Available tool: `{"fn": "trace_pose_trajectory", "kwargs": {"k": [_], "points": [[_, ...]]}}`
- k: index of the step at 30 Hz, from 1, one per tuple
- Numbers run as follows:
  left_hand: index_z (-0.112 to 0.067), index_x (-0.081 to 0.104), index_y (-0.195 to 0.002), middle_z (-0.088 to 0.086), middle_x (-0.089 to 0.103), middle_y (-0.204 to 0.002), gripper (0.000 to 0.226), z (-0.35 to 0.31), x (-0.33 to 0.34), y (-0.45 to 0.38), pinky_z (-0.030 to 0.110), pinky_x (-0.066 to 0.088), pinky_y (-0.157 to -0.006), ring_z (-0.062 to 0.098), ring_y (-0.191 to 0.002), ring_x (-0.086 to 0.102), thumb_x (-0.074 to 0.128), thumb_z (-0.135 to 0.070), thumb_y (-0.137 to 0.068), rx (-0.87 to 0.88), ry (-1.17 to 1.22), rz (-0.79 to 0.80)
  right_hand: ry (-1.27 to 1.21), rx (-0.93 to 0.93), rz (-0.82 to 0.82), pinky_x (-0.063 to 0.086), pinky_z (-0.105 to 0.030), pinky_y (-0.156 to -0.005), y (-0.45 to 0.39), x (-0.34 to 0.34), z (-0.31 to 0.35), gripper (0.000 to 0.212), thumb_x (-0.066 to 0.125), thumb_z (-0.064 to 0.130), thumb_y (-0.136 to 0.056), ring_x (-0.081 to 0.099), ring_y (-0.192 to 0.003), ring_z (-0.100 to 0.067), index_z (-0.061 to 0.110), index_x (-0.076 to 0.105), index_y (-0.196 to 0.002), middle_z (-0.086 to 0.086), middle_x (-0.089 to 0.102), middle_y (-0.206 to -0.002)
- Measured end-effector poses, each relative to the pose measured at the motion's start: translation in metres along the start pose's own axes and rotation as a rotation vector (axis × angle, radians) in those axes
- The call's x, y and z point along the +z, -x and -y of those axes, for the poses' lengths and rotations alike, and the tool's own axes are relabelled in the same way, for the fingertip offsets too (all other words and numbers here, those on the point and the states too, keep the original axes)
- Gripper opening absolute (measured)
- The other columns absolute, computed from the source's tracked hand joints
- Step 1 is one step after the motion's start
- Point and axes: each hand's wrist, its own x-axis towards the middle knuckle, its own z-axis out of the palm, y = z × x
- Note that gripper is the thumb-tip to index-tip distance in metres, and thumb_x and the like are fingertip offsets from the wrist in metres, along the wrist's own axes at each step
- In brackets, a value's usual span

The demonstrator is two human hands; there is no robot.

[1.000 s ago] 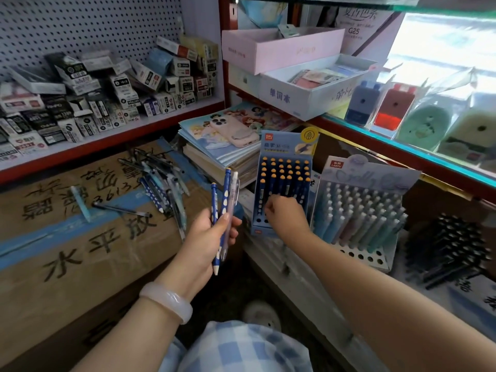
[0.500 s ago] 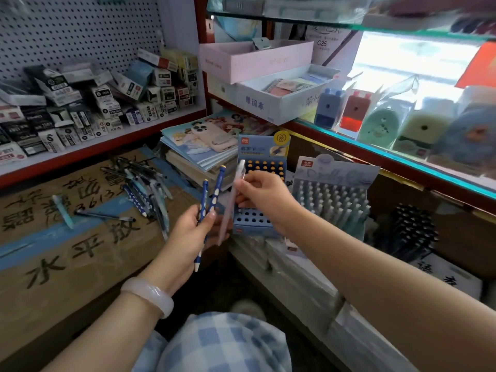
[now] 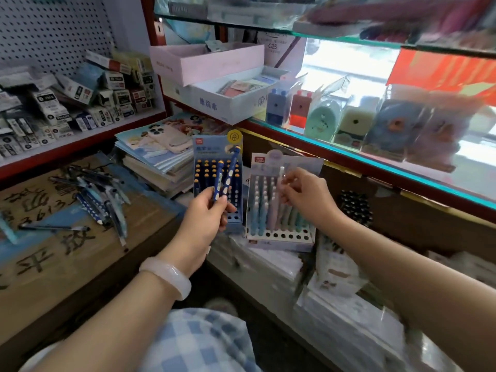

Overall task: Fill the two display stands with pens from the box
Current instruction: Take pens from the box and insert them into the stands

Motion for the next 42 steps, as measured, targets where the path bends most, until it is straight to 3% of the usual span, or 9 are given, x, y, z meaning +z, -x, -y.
{"fn": "trace_pose_trajectory", "kwargs": {"k": [4, 7, 10, 17, 24, 30, 34, 38, 42], "points": [[-0.025, 0.051, -0.094, -0.001, 0.066, -0.078, 0.022, -0.002, 0.012, 0.002, 0.02, 0.05, -0.057, 0.009, -0.062, 0.062, 0.037, -0.009, -0.099, -0.028, 0.034, 0.049, 0.15, 0.029, 0.006, 0.052, -0.026, -0.068, 0.009, 0.013, -0.026, 0.003, 0.053, 0.018, -0.095, 0.061, -0.08, -0.012, 0.019, 0.051, -0.096, 0.002, 0.062, -0.09], [-0.024, 0.053, -0.095, -0.001, 0.069, -0.081, 0.02, 0.001, 0.013, 0.002, 0.023, 0.053, -0.062, 0.01, -0.067, 0.067, 0.039, -0.009, -0.098, -0.016, 0.04, 0.084, 0.225, 0.013, -0.013, 0.046, -0.03, -0.058, 0.011, 0.027, -0.037, 0.005, 0.049, 0.016, -0.096, 0.057, -0.07, -0.018, 0.015, 0.048, -0.091, -0.005, 0.061, -0.083], [-0.023, 0.054, -0.097, -0.001, 0.07, -0.08, 0.021, 0.002, 0.013, 0.004, 0.024, 0.054, -0.064, 0.012, -0.07, 0.068, 0.04, -0.008, -0.098, -0.003, 0.048, 0.09, 0.177, 0.023, -0.025, 0.05, -0.04, -0.063, 0.012, 0.036, -0.04, 0.005, 0.049, 0.014, -0.096, 0.057, -0.07, -0.022, 0.012, 0.048, -0.092, -0.007, 0.06, -0.081], [-0.023, 0.053, -0.097, 0.005, 0.069, -0.088, 0.021, 0.006, 0.01, 0.005, 0.029, 0.056, -0.072, 0.015, -0.073, 0.068, 0.039, -0.007, -0.098, -0.016, 0.03, 0.059, 0.201, -0.006, 0.008, 0.051, -0.042, -0.066, 0.01, 0.039, -0.041, 0.009, 0.047, 0.016, -0.097, 0.059, -0.071, -0.025, 0.01, 0.049, -0.092, -0.008, 0.062, -0.078], [-0.02, 0.054, -0.093, 0.003, 0.069, -0.083, 0.016, 0.011, 0.011, 0.009, 0.018, 0.05, -0.054, 0.006, -0.057, 0.062, 0.044, -0.008, -0.096, -0.028, -0.029, 0.082, 0.307, 0.067, 0.086, 0.046, -0.035, -0.061, 0.014, 0.053, -0.054, 0.01, 0.047, 0.016, -0.097, 0.057, -0.072, -0.027, 0.012, 0.041, -0.09, -0.013, 0.062, -0.086], [-0.013, 0.059, -0.091, 0.001, 0.07, -0.07, 0.011, -0.002, 0.001, 0.01, 0.015, 0.039, -0.042, 0.003, -0.044, 0.048, 0.049, -0.007, -0.093, -0.078, 0.042, 0.099, 0.4, 0.089, 0.169, 0.048, -0.034, -0.063, 0.01, 0.042, -0.048, 0.015, 0.051, 0.023, -0.096, 0.055, -0.07, -0.023, 0.012, 0.048, -0.086, -0.003, 0.058, -0.079], [-0.013, 0.061, -0.092, 0.001, 0.071, -0.068, 0.01, -0.005, -0.006, 0.011, 0.014, 0.04, -0.043, 0.003, -0.045, 0.048, 0.052, -0.008, -0.091, -0.095, 0.064, 0.089, 0.138, 0.039, 0.039, 0.053, -0.028, -0.068, 0.006, 0.022, -0.019, 0.016, 0.053, 0.03, -0.094, 0.062, -0.072, -0.013, 0.015, 0.06, -0.093, 0.002, 0.063, -0.079], [-0.017, 0.063, -0.09, 0.002, 0.07, -0.071, 0.012, -0.001, -0.005, 0.013, 0.014, 0.04, -0.043, 0.003, -0.044, 0.049, 0.055, -0.008, -0.09, -0.105, 0.033, 0.093, -0.357, 0.044, 0.192, 0.056, -0.021, -0.07, 0.003, 0.022, 0.028, 0.016, 0.051, 0.025, -0.096, 0.064, -0.078, -0.009, 0.013, 0.061, -0.099, 0.001, 0.066, -0.084], [-0.018, 0.063, -0.09, 0.0, 0.07, -0.067, 0.013, -0.001, -0.012, 0.016, 0.015, 0.044, -0.045, 0.004, -0.046, 0.054, 0.054, -0.009, -0.091, -0.117, 0.036, 0.088, -0.538, 0.096, 0.237, 0.056, -0.016, -0.066, 0.002, 0.034, 0.046, 0.017, 0.055, 0.019, -0.094, 0.064, -0.067, -0.007, 0.003, 0.06, -0.092, -0.004, 0.064, -0.078]]}}
